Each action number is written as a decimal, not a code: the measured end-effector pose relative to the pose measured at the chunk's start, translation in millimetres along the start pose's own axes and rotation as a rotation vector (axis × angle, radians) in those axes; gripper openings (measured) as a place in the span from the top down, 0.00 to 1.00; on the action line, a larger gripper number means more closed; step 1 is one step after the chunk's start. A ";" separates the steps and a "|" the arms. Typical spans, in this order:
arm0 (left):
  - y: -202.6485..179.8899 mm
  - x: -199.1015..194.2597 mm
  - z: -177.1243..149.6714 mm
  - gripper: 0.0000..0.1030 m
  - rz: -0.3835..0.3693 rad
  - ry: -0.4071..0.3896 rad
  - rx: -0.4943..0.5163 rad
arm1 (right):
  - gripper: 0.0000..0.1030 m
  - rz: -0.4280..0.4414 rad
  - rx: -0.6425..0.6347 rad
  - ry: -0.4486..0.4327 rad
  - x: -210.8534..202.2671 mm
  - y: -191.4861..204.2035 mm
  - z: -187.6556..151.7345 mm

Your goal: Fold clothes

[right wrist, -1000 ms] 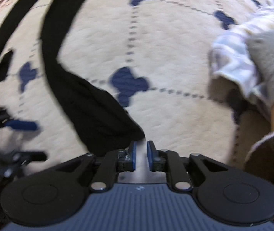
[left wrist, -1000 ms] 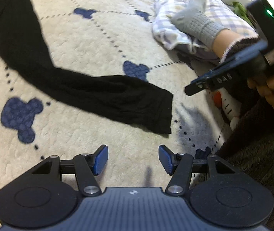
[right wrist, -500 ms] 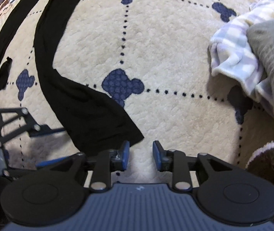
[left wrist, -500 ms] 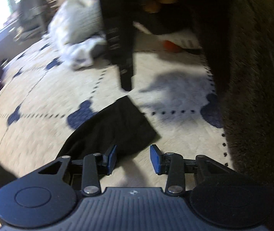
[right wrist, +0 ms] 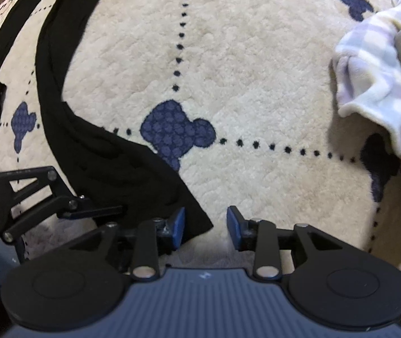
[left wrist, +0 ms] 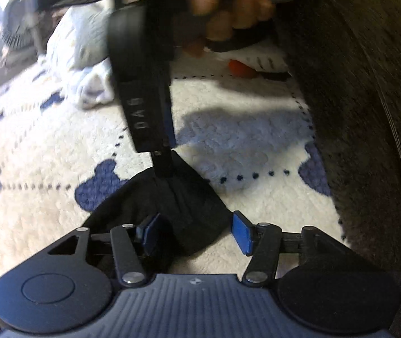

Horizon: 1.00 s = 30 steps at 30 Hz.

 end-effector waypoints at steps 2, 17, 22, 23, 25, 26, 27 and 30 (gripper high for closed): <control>6.3 -1.3 0.6 0.94 0.001 -0.013 -0.067 | 0.62 0.003 -0.012 0.001 2.7 0.6 0.8; -10.4 -63.2 -35.3 0.96 -0.184 -0.007 -0.164 | 0.98 0.109 -0.122 0.045 -20.8 29.6 -48.9; -23.7 -75.3 -56.1 0.96 -0.178 0.023 -0.158 | 0.99 0.166 -0.174 0.080 -16.6 52.1 -60.3; -25.9 -77.0 -60.3 0.96 -0.183 0.033 -0.161 | 0.99 0.181 -0.177 0.090 -14.2 55.0 -60.7; -27.3 -77.4 -65.0 0.96 -0.186 0.049 -0.162 | 0.99 0.201 -0.190 0.116 -9.2 62.9 -64.6; -27.8 -76.5 -67.4 0.96 -0.187 0.063 -0.163 | 0.99 0.203 -0.198 0.125 -7.5 65.1 -66.1; -28.1 -76.3 -68.6 0.96 -0.189 0.071 -0.164 | 0.99 0.204 -0.206 0.134 -5.7 67.9 -67.6; -27.7 -68.3 -75.1 0.96 -0.190 0.115 -0.173 | 0.99 0.199 -0.227 0.158 1.6 78.9 -69.6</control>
Point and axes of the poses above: each gripper's, at about its wrist camera, not at the fingertips, and x roughly the way its jaws point, y to its left, z to its top, the point moved 1 cm from there along x, roughly the way its jaws point, and after that the axes turned 15 degrees about y, right-handed, at the moved point
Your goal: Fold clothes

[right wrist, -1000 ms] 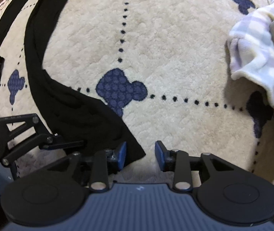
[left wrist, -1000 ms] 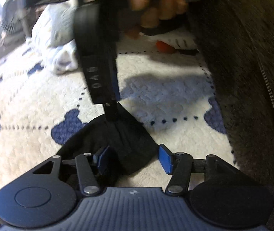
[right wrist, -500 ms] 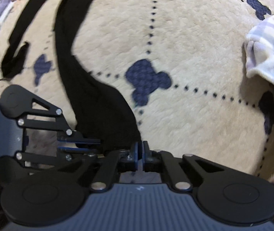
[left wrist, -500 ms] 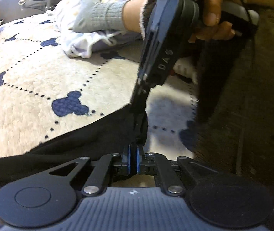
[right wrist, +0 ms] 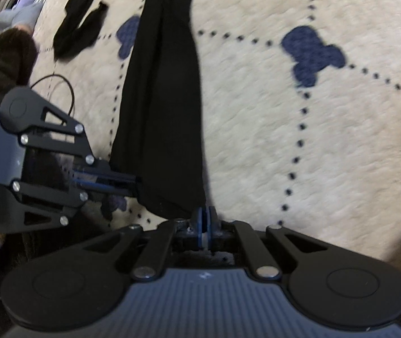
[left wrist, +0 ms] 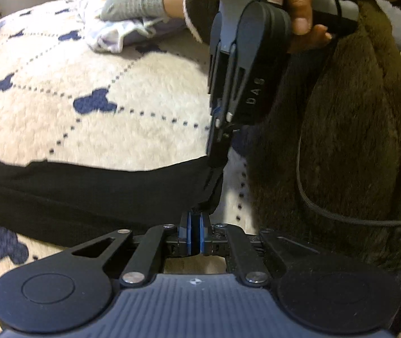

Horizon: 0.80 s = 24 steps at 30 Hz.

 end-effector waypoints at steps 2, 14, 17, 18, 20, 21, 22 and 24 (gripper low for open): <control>0.8 3.6 -3.5 0.96 0.004 0.022 -0.001 | 0.99 -0.013 -0.009 0.026 8.6 6.6 3.9; 23.8 -16.1 -26.9 0.46 -0.070 0.030 -0.064 | 0.63 -0.031 0.027 -0.060 -4.2 8.4 28.2; 46.1 -33.4 -29.3 0.44 -0.051 -0.029 -0.148 | 0.60 0.007 0.075 -0.184 -29.7 -1.3 45.0; 56.6 -39.1 -30.1 0.44 -0.035 -0.052 -0.187 | 0.58 0.011 0.084 -0.213 -34.9 -3.3 49.6; 82.9 -51.7 -30.8 0.44 0.018 -0.108 -0.288 | 0.58 0.017 0.103 -0.306 -49.5 -8.7 66.0; 98.8 -57.8 -30.5 0.44 0.058 -0.140 -0.355 | 0.58 0.016 0.106 -0.335 -52.8 -10.7 71.7; 106.7 -59.8 -29.2 0.44 0.076 -0.155 -0.385 | 0.58 0.014 0.111 -0.389 -59.1 -13.2 82.9; 130.3 -66.7 -28.9 0.44 0.129 -0.209 -0.495 | 0.58 0.015 0.110 -0.459 -66.2 -15.8 103.1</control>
Point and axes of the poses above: each gripper's, at about its wrist camera, not at the fingertips, and x roughly the way its jaws point, y to its left, z to its top, the point moved 1 cm from there along x, roughly the way its jaws point, and after that the axes turned 15 degrees about y, right-handed, at the moved point
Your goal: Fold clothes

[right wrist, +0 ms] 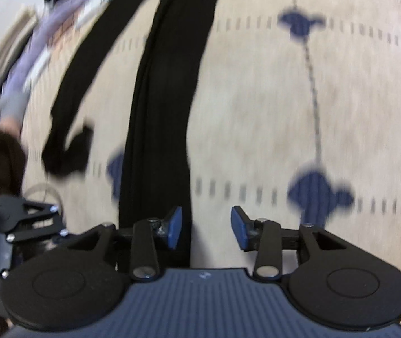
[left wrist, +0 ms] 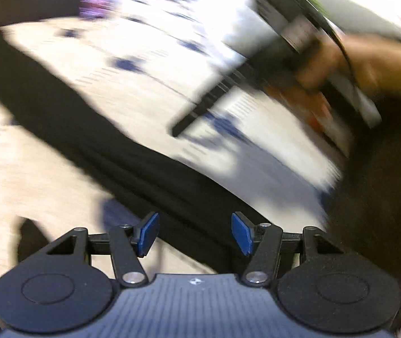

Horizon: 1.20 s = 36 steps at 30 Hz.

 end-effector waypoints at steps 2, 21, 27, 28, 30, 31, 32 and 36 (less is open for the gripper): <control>26.4 -1.6 14.6 0.44 0.049 -0.070 -0.145 | 0.59 0.013 0.002 -0.060 1.7 -1.8 20.0; 118.6 29.9 75.0 0.46 0.123 -0.224 -0.624 | 0.74 0.173 0.100 -0.311 46.4 -27.6 105.7; 123.6 33.9 78.1 0.46 0.120 -0.227 -0.650 | 0.99 0.177 0.040 -0.308 53.9 -21.8 115.5; 123.4 34.1 78.6 0.46 0.125 -0.226 -0.646 | 1.00 0.163 0.044 -0.311 51.5 -24.1 115.4; 120.9 33.8 79.1 0.46 0.151 -0.222 -0.628 | 1.00 0.139 0.057 -0.318 47.3 -29.2 115.0; 120.4 33.9 79.3 0.46 0.158 -0.220 -0.624 | 1.00 0.111 0.076 -0.324 43.2 -35.9 114.7; 119.6 33.6 79.7 0.46 0.175 -0.217 -0.618 | 1.00 0.094 0.089 -0.327 41.2 -40.4 114.5; 121.8 32.2 79.6 0.46 0.175 -0.220 -0.623 | 1.00 0.067 0.095 -0.336 36.6 -47.2 118.4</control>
Point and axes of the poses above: each gripper's, at about its wrist camera, not at the fingertips, and x roughly the way its jaws point, y to its left, z to its top, the point moved 1 cm from there along x, roughly the way its jaws point, and after that the axes turned 15 degrees about y, right-handed, at the moved point
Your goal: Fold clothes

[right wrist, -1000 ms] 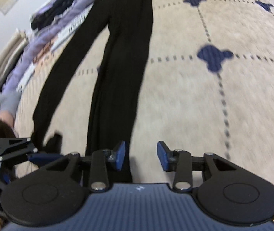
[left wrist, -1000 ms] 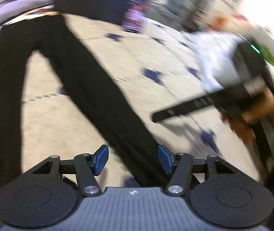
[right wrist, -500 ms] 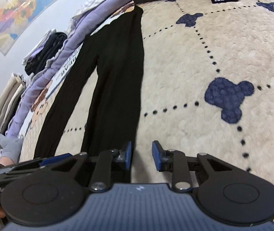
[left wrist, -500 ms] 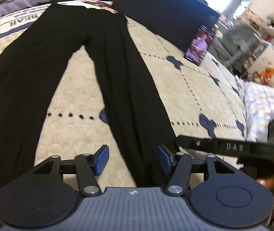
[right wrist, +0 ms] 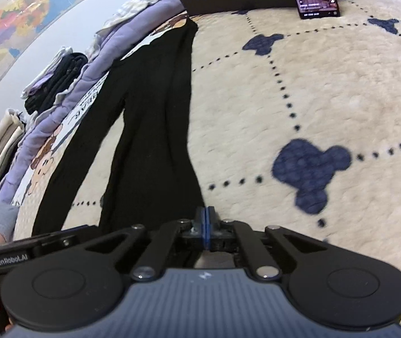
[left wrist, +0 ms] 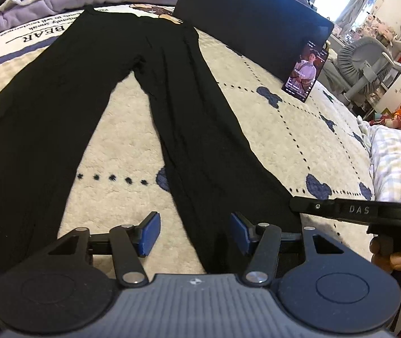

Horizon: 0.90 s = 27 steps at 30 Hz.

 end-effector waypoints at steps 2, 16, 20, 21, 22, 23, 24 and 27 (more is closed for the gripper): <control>2.1 0.5 2.3 0.46 -0.018 0.001 -0.005 | 0.94 0.006 0.003 -0.004 0.1 -0.9 3.5; 18.3 12.8 19.2 0.45 -0.128 -0.052 -0.056 | 0.79 0.154 0.106 -0.094 47.5 -3.8 95.9; 22.0 17.5 24.2 0.45 -0.156 -0.072 -0.077 | 0.86 0.167 0.105 -0.104 68.6 -0.4 113.3; 22.6 19.0 25.3 0.45 -0.161 -0.079 -0.079 | 0.89 0.170 0.104 -0.105 70.8 0.1 115.2; 23.3 20.5 26.4 0.45 -0.165 -0.086 -0.080 | 0.90 0.174 0.102 -0.106 74.7 1.3 118.4; 23.8 21.9 27.0 0.45 -0.168 -0.095 -0.078 | 0.93 0.175 0.101 -0.106 76.4 2.0 120.0; 24.3 23.2 27.6 0.45 -0.170 -0.104 -0.074 | 1.00 0.173 0.098 -0.107 78.1 2.7 121.7; 24.5 25.2 28.2 0.44 -0.166 -0.121 -0.054 | 1.00 0.150 0.081 -0.117 77.4 2.3 123.4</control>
Point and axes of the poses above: each gripper's, at about its wrist camera, not at the fingertips, and x roughly the way its jaws point, y to its left, z to its top, the point moved 1 cm from there along x, roughly the way its jaws point, and after that the axes turned 15 degrees about y, right-handed, at the moved point
